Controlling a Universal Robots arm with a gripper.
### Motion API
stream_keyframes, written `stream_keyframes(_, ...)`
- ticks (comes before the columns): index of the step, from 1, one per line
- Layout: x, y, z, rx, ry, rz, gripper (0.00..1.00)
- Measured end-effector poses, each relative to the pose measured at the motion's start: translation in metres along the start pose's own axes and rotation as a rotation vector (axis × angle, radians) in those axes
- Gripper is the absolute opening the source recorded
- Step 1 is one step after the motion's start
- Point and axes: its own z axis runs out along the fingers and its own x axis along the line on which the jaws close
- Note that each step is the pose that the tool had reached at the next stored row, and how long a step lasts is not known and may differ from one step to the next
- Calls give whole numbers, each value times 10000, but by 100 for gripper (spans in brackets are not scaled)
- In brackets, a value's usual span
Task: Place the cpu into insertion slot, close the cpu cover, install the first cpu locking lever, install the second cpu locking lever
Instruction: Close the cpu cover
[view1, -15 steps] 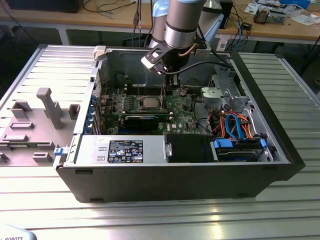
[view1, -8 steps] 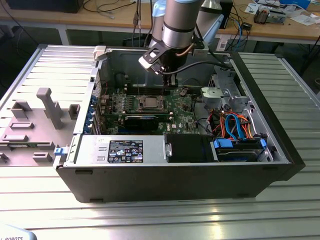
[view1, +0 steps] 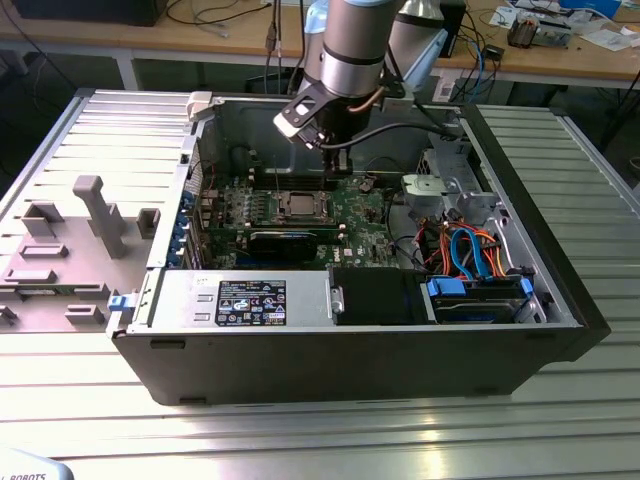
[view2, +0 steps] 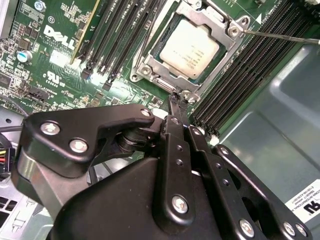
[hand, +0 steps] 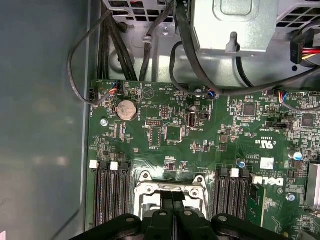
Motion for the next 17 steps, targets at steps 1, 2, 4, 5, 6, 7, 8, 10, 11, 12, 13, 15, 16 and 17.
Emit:
stream_keyframes(1,0,-7,1,0,0,0,11)
stream_keyframes(2,0,-13,2,0,0,0,11)
stream_keyframes(4,2,-36,8,0,2,1,11)
stream_keyframes(5,3,-50,11,0,2,0,11)
stream_keyframes(6,3,-57,13,-1,2,1,11)
stream_keyframes(7,3,-64,14,0,2,0,11)
stream_keyframes(8,4,-75,16,-1,2,0,11)
stream_keyframes(10,5,-92,21,-1,3,-1,11)
stream_keyframes(11,5,-98,22,0,3,0,11)
stream_keyframes(12,6,-105,23,0,2,0,11)
stream_keyframes(13,6,-112,25,0,3,0,11)
stream_keyframes(15,7,-126,27,0,2,0,11)
stream_keyframes(16,7,-131,29,0,2,0,11)
stream_keyframes(17,7,-136,30,0,2,0,11)
